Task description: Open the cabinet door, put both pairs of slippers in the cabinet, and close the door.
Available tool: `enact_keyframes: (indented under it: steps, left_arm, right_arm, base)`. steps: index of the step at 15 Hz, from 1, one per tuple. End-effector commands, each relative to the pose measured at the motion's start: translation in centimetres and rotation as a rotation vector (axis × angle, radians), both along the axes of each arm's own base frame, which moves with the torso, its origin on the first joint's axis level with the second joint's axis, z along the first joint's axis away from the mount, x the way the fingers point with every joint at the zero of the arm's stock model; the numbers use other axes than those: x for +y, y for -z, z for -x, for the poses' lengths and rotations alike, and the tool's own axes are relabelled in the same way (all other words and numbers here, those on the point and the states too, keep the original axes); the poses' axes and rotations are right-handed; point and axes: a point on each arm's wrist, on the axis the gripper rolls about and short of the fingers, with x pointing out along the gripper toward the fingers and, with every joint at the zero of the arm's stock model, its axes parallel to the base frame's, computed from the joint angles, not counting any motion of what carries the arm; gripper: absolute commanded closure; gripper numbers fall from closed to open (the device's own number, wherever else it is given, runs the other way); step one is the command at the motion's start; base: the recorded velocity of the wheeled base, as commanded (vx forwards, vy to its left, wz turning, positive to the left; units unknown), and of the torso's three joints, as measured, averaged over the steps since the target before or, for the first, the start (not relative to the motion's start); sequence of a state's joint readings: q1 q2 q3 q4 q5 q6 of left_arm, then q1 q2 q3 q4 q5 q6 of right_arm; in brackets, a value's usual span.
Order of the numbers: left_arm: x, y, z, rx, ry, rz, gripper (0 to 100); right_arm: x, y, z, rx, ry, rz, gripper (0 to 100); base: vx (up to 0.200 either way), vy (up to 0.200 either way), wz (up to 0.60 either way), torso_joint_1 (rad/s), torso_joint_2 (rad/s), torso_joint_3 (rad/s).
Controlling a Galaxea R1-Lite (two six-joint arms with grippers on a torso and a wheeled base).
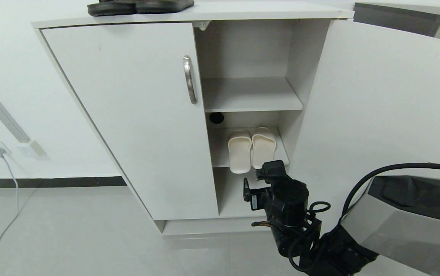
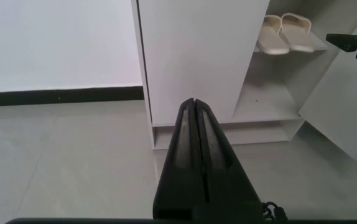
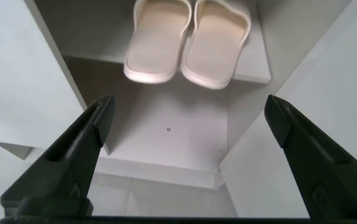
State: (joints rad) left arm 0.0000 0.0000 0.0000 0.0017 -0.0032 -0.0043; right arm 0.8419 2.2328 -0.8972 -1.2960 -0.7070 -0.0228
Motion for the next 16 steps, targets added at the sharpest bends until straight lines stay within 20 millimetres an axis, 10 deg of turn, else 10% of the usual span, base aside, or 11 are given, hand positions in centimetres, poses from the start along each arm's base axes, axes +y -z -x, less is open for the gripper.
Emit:
enact_keyframes:
  steps: [1, 16]
  left_arm:
    - [0.00, -0.01, -0.01, 0.001, 0.000, 0.000, 100]
    - [0.00, -0.01, -0.01, 0.001, 0.000, 0.000, 100]
  right_arm:
    - [0.00, 0.12, 0.01, 0.002, 0.000, 0.003, 0]
    - [-0.64, 0.76, 0.90, 0.009, -0.103, 0.007, 0]
  base:
    - [0.000, 0.000, 0.00, 0.002, 0.00, 0.203]
    - [0.000, 0.027, 0.00, 0.000, 0.00, 0.038]
